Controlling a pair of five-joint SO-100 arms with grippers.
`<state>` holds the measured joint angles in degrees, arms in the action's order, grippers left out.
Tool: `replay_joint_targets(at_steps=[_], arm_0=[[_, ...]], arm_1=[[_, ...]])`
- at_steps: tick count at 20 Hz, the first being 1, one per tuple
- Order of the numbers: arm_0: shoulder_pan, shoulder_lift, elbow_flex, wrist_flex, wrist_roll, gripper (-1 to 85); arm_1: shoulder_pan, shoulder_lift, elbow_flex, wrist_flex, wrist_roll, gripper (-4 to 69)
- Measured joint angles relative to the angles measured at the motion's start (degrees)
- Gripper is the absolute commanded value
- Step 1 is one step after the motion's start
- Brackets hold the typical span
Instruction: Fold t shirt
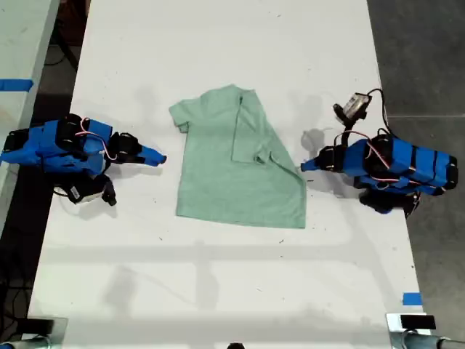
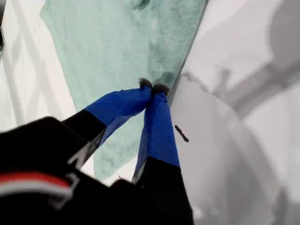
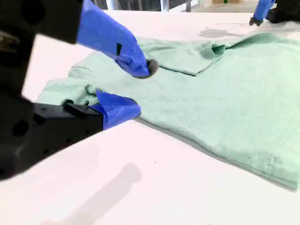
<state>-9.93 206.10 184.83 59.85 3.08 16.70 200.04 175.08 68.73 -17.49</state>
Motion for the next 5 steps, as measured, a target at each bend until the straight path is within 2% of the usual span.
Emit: replay_joint_targets(at_steps=[5], arm_0=[[2.5,0.0,-1.5,0.0,-1.5,11.3]], arm_1=[[0.0,0.0,0.0,0.0,0.0,0.5]])
